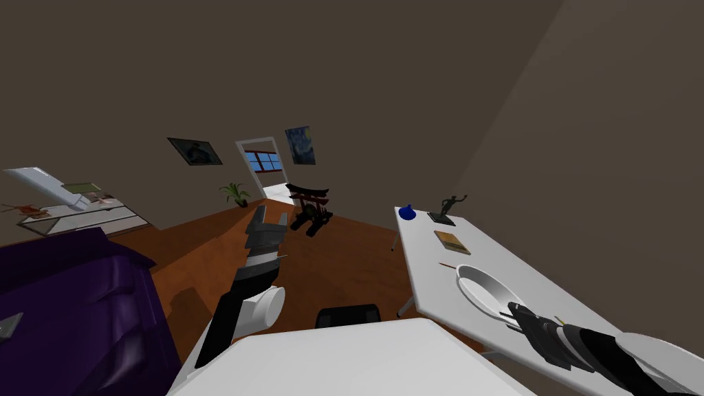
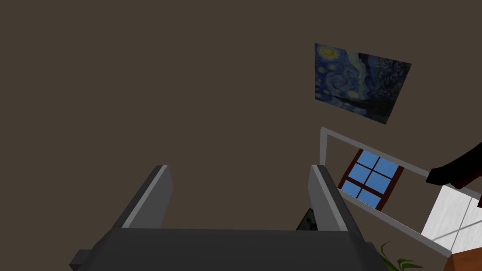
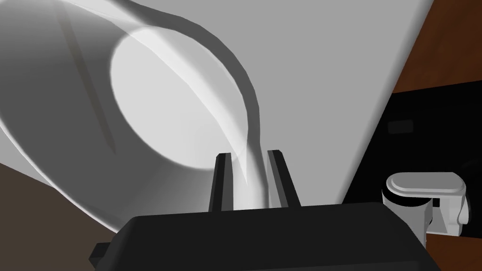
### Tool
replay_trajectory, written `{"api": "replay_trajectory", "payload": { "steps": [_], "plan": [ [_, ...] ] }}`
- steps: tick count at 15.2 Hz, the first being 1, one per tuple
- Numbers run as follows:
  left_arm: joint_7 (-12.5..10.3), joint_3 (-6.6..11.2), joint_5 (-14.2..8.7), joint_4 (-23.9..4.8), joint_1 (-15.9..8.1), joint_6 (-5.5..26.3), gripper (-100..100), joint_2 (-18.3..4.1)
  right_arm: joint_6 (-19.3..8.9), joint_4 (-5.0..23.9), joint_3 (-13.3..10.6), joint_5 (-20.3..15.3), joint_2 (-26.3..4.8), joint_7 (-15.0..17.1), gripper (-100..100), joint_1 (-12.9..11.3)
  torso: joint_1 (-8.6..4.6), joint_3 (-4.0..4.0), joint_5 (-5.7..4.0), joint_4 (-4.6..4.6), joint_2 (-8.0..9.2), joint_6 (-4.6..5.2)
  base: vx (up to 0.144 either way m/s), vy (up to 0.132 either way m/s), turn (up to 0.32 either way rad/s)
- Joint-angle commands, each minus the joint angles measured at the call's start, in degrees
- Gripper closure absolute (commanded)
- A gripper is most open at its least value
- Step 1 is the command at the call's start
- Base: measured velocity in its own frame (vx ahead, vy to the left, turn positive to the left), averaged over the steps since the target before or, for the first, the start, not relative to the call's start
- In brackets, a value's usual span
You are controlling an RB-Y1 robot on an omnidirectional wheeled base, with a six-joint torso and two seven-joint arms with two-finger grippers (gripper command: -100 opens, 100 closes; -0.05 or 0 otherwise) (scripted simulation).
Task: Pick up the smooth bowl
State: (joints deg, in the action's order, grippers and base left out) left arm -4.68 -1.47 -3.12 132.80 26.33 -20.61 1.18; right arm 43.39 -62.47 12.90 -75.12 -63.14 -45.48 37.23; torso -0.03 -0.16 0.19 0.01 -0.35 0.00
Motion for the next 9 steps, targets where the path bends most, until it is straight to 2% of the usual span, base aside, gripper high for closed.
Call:
{"api": "replay_trajectory", "payload": {
  "steps": [1, 2, 3, 5, 6, 8, 9],
  "plan": [
    [0.0, 0.0, 0.0, 0.0, 0.0, 0.0, 0, 0.0, -0.85, -1.19, -0.23, 2.86, -0.51, -2.39, 100, 2.39, 0.0, 0.0, 0.0, 0.0, 0.0, 0.0, 0.116, -0.018, -0.131],
    [0.0, 0.0, 0.0, 0.0, 0.0, 0.0, 0, 0.0, -0.85, -1.19, -0.23, 3.3, -0.51, -2.39, 100, 2.39, 0.03, 0.01, 0.0, 0.0, 0.02, 0.02, 0.087, -0.002, -0.073],
    [0.0, 0.0, 0.0, 0.0, 0.0, 0.0, 0, 0.0, -1.72, -2.45, -0.69, 5.15, -1.31, -4.71, 100, 4.8, 0.08, 0.04, 0.02, 0.03, 0.07, -0.03, 0.12, -0.007, -0.133],
    [0.0, 0.0, 0.0, 0.0, 0.0, 0.0, 0, 0.0, -1.72, -2.45, -0.69, 6.81, -1.31, -5.21, 100, 5.08, 0.11, 0.02, 0.07, 0.02, 0.02, 0.0, 0.116, -0.015, -0.1],
    [0.0, 0.0, 0.0, 0.0, -0.01, 0.0, 0, 0.0, -2.6, -3.7, -1.15, 8.62, -2.11, -7.37, 100, 7.69, 0.12, 0.04, 0.07, 0.04, 0.05, -0.07, 0.117, -0.011, -0.101],
    [0.0, 0.0, 0.0, 0.0, 0.0, 0.0, 0, 0.0, -2.6, -3.7, -1.15, 10.32, -2.11, -8.04, 100, 7.76, 0.17, 0.02, 0.11, 0.02, 0.03, 0.0, 0.108, -0.002, -0.096],
    [0.0, 0.0, 0.0, 0.0, -0.01, 0.0, 0, 0.0, -3.48, -4.96, -1.6, 12.16, -2.9, -10.36, 100, 10.35, 0.2, 0.04, 0.12, 0.04, 0.07, -0.06, 0.117, 0.01, -0.087]
  ]
}}
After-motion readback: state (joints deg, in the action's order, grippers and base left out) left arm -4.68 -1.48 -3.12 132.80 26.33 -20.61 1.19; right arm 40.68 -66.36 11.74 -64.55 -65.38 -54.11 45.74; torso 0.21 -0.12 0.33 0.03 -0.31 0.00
